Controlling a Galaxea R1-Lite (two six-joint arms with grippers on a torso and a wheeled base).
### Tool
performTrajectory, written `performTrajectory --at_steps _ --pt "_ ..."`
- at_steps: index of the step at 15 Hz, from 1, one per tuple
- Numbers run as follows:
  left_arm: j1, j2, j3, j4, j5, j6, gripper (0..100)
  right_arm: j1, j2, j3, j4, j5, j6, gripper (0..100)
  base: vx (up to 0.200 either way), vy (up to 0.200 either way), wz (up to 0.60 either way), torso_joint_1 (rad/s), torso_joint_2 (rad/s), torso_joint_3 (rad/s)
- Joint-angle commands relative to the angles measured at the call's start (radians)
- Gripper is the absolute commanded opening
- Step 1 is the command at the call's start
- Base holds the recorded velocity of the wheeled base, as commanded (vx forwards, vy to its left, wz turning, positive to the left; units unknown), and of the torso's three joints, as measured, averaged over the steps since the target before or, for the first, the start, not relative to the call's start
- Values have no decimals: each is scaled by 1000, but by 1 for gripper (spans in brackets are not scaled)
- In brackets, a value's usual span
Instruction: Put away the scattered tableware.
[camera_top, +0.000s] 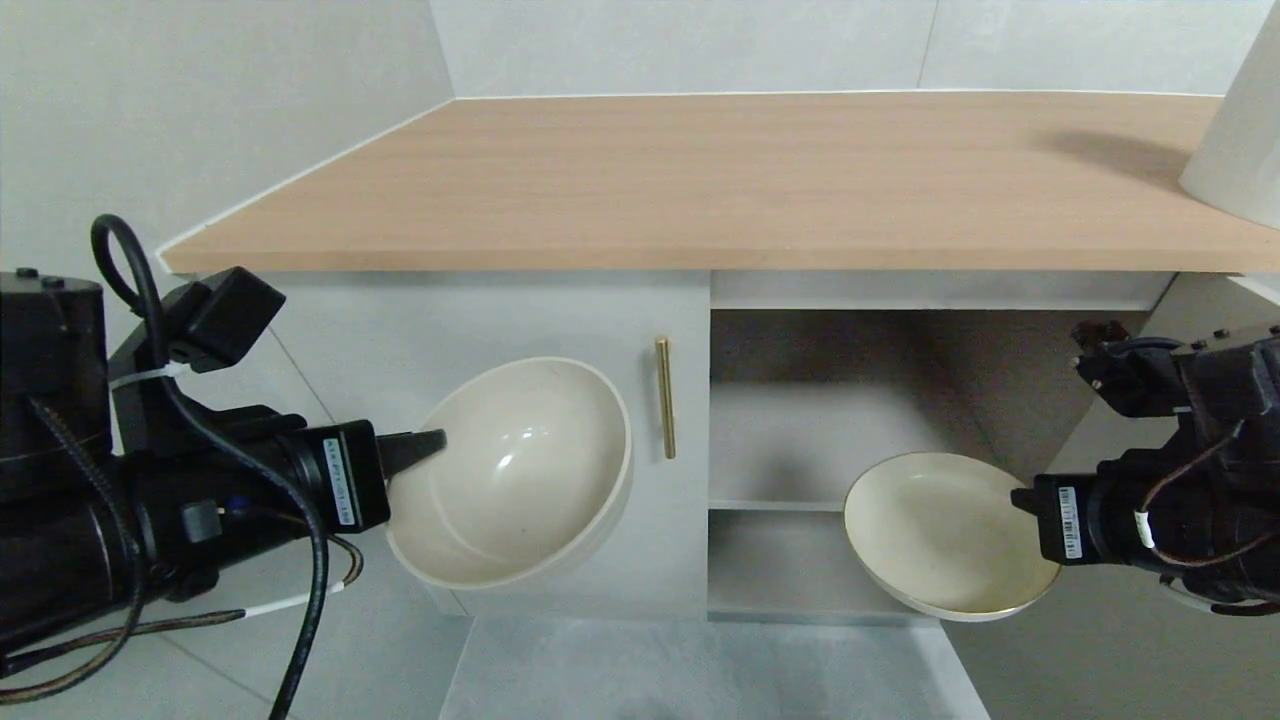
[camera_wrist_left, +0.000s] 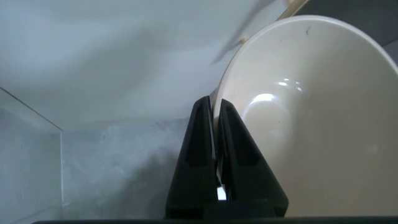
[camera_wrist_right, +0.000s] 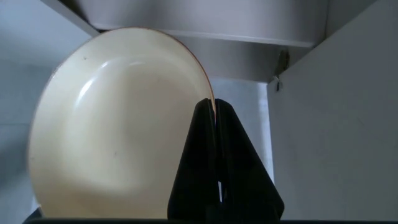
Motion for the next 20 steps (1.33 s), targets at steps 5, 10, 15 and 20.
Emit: performTrajectory --at_steps 5,10,15,20 --pt "0 12 -1 -3 1 -1 0 5 51 11 -30 2 0 0 0 0 0 -23 64 29" --pt "0 18 -1 -1 1 -1 0 -29 359 6 -256 -2 15 0 0 0 0 0 0 0" --pt "-7 27 2 -3 1 -1 0 -88 626 -95 -474 -7 127 0 0 0 0 0 0 0" --pt "-7 32 2 -3 4 -1 0 -159 828 -221 -636 -110 144 0 0 0 0 0 0 0"
